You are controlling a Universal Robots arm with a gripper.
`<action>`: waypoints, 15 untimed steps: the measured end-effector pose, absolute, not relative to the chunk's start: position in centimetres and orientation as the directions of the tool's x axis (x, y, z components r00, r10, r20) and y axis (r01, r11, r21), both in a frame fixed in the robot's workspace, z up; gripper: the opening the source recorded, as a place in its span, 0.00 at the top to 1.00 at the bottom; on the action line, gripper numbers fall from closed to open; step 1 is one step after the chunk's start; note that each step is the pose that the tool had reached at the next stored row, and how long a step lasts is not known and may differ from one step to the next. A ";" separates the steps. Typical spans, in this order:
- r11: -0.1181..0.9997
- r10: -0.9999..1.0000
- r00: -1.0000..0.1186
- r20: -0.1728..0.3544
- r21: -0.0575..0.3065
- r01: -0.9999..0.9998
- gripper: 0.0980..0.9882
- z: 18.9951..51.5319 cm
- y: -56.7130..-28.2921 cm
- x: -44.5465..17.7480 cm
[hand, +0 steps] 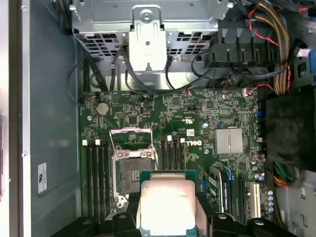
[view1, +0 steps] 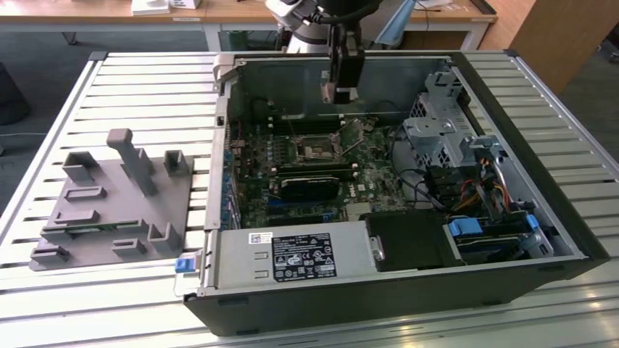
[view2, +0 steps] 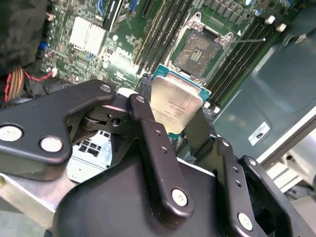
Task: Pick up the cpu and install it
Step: 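Place the cpu into insertion slot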
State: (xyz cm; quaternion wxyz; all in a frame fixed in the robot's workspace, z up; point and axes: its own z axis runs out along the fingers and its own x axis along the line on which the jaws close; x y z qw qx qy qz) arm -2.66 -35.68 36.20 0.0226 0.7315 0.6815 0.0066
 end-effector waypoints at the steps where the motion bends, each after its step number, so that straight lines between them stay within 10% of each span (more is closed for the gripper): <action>1: -0.084 0.996 0.084 -0.021 0.042 0.996 0.52 36.2 -35.7 -2.7; 15: -0.158 0.987 0.159 -0.020 0.042 0.987 0.52 34.9 -35.1 -3.0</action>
